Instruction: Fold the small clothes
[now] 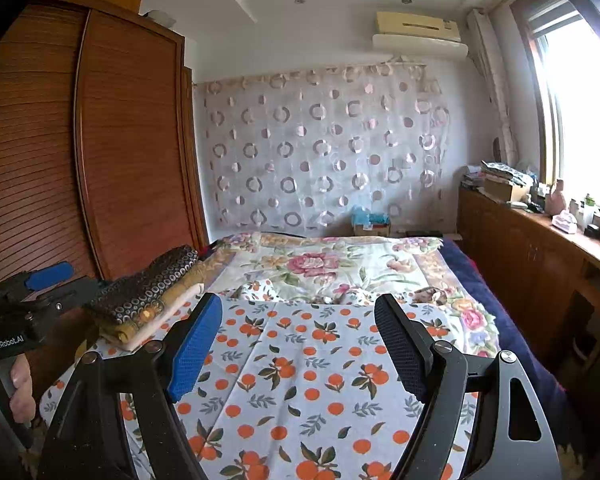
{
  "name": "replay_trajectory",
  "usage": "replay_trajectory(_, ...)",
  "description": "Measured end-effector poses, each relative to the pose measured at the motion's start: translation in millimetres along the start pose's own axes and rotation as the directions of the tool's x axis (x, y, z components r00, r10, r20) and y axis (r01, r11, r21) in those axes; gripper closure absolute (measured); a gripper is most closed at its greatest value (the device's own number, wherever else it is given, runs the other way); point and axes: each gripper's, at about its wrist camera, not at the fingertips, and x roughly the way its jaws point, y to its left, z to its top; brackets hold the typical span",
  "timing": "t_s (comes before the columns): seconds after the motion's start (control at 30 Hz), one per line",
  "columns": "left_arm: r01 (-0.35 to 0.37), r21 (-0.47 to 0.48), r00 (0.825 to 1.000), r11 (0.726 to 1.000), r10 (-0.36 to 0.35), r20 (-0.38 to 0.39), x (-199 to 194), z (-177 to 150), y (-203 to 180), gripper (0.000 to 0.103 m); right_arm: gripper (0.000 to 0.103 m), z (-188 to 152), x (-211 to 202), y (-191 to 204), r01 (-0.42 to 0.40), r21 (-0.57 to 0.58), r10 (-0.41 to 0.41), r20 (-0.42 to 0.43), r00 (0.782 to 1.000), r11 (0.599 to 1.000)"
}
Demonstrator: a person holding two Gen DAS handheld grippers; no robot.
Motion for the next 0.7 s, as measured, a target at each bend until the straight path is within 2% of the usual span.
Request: replay_trajectory(0.7,-0.004,0.003,1.000,1.000,0.004,0.003,-0.5,0.0,-2.0,0.020,0.023,0.6,-0.7,-1.1,-0.005,-0.001,0.005,0.004,1.000,1.000)
